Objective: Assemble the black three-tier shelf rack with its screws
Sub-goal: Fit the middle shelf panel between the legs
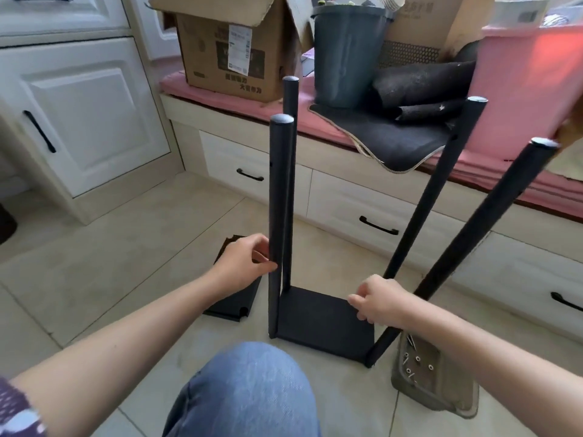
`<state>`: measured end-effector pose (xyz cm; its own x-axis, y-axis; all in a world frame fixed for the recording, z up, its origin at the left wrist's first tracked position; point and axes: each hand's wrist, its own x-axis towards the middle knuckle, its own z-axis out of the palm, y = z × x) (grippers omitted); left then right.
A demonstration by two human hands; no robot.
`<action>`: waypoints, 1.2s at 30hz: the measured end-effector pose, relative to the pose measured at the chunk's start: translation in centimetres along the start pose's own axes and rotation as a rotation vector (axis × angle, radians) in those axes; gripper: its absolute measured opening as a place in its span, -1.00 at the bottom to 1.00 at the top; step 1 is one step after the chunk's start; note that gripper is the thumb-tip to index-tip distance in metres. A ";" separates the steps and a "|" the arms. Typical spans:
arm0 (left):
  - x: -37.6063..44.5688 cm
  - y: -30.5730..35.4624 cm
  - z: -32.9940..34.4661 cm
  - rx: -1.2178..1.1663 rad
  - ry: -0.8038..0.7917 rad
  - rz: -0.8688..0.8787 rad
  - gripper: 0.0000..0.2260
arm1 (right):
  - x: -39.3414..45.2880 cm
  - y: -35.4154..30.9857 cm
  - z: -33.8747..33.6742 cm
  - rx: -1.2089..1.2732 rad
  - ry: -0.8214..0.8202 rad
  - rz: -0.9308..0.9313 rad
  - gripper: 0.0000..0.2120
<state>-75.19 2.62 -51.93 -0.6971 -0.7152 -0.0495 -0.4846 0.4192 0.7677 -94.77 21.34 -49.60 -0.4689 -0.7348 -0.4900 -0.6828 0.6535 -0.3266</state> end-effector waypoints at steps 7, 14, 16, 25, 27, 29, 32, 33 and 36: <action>1.4 -7.5 0.2 0.071 -0.129 -0.215 -0.80 | 4.6 -4.6 5.4 -0.206 -0.237 -0.152 -0.66; 3.9 -12.8 -0.9 0.128 -0.115 -0.423 -0.79 | 9.6 -9.4 10.9 -0.124 -0.475 -0.261 -0.78; 3.7 -14.3 -0.5 0.132 -0.108 -0.484 -0.78 | 10.4 -10.3 12.8 -0.077 -0.499 -0.254 -0.75; 2.5 -21.6 2.2 0.134 -0.038 -0.644 -0.72 | 14.1 -12.0 20.0 0.218 -0.460 -0.069 -0.62; 2.0 -23.0 2.7 0.138 -0.011 -0.658 -0.68 | 14.8 -12.5 21.4 0.287 -0.419 -0.035 -0.56; 1.5 -24.1 3.2 0.130 0.000 -0.669 -0.63 | 15.5 -13.1 22.7 0.396 -0.405 0.040 -0.53; 1.6 -25.6 3.8 0.120 0.012 -0.681 -0.57 | 17.0 -14.2 24.1 0.558 -0.430 0.120 -0.47; 1.8 -26.2 4.0 0.110 0.021 -0.687 -0.56 | 17.6 -14.6 24.4 0.600 -0.420 0.145 -0.47; 2.4 -27.8 4.6 0.070 0.030 -0.726 -0.51 | 20.1 -15.6 25.2 0.710 -0.324 0.235 -0.51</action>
<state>-65.82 -8.17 -76.28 -0.1728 -0.8410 -0.5127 -0.8526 -0.1330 0.5054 -79.48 0.92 -74.72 -0.2961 -0.5463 -0.7835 -0.0175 0.8233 -0.5674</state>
